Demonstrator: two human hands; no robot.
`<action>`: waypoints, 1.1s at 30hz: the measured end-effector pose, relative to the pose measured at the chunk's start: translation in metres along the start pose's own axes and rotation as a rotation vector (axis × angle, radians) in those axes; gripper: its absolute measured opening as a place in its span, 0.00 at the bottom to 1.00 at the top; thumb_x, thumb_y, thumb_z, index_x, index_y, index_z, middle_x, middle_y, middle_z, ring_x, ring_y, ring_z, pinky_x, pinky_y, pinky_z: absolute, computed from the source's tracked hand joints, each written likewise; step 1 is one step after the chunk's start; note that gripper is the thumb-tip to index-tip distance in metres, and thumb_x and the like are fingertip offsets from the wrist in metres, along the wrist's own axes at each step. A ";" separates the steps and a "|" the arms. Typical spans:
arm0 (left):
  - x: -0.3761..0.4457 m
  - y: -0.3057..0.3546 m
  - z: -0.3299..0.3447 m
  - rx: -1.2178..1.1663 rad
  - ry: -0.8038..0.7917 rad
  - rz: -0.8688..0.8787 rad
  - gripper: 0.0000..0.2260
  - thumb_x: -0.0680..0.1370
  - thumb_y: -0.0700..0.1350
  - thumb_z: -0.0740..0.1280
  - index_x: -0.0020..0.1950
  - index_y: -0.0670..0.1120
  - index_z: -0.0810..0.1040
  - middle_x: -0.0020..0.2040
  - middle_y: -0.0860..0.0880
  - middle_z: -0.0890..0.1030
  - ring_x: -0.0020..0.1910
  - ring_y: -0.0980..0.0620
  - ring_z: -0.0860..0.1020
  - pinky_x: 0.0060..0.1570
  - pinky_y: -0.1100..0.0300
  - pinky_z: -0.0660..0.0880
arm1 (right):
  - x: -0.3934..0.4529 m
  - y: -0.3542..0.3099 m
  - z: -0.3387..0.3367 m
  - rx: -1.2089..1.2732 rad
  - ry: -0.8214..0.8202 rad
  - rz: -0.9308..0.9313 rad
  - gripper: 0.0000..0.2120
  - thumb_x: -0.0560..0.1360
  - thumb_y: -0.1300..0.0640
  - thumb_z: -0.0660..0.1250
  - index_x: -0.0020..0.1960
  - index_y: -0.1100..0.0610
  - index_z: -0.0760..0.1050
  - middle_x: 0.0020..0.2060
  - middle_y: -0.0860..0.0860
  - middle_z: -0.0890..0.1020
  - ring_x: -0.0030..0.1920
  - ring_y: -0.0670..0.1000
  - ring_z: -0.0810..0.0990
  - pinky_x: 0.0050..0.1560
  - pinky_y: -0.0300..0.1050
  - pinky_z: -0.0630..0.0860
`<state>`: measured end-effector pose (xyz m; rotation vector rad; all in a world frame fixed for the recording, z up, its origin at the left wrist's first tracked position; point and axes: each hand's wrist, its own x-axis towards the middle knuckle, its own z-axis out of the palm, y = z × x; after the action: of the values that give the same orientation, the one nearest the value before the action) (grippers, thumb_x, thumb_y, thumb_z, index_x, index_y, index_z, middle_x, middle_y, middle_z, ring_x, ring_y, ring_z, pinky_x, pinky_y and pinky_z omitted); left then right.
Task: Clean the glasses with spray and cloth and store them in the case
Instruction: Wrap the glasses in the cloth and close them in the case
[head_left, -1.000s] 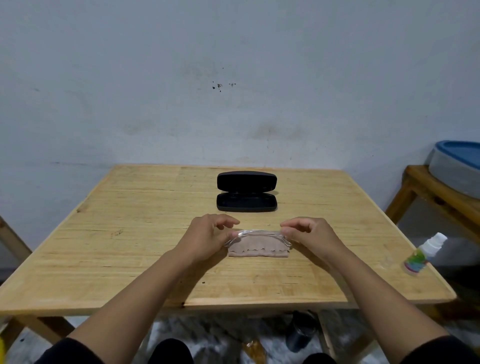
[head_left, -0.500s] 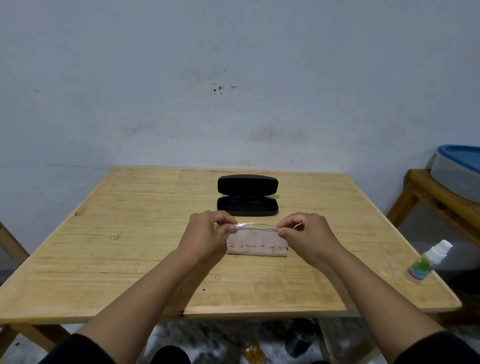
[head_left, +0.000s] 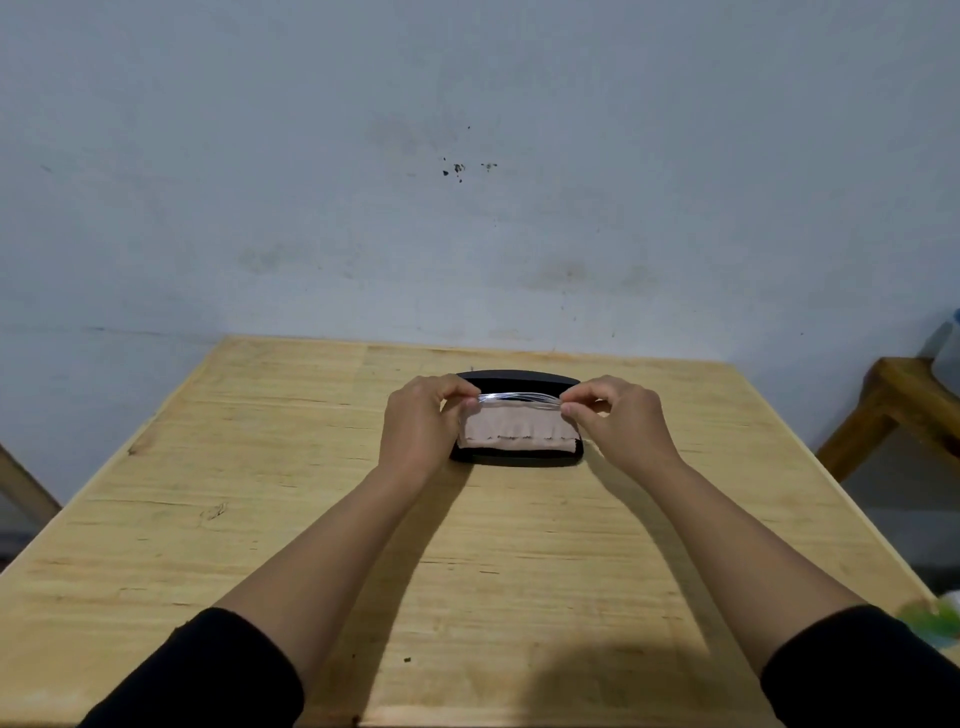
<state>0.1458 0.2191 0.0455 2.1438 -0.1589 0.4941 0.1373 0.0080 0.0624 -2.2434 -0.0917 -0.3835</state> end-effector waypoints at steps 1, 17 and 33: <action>0.001 -0.003 0.003 0.003 -0.009 -0.006 0.04 0.73 0.41 0.70 0.45 0.48 0.84 0.43 0.50 0.85 0.45 0.55 0.79 0.44 0.66 0.73 | 0.001 0.002 0.003 0.009 0.005 0.011 0.03 0.71 0.62 0.71 0.43 0.56 0.82 0.40 0.49 0.81 0.40 0.43 0.77 0.41 0.22 0.69; 0.005 -0.023 0.014 0.018 -0.149 -0.097 0.05 0.75 0.40 0.69 0.45 0.47 0.84 0.40 0.52 0.83 0.39 0.58 0.77 0.39 0.79 0.67 | 0.002 0.017 0.021 -0.058 -0.041 0.105 0.06 0.72 0.59 0.70 0.48 0.57 0.83 0.43 0.49 0.82 0.43 0.45 0.78 0.42 0.27 0.69; -0.023 -0.030 0.003 -0.045 -0.142 -0.296 0.35 0.64 0.51 0.78 0.68 0.47 0.71 0.61 0.49 0.79 0.58 0.56 0.77 0.58 0.66 0.69 | 0.009 0.023 0.008 0.342 0.128 0.375 0.11 0.73 0.47 0.68 0.51 0.51 0.82 0.47 0.46 0.84 0.49 0.46 0.81 0.52 0.42 0.76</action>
<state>0.1342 0.2327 0.0124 2.1119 0.0681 0.1649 0.1526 -0.0011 0.0437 -1.8424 0.3058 -0.2812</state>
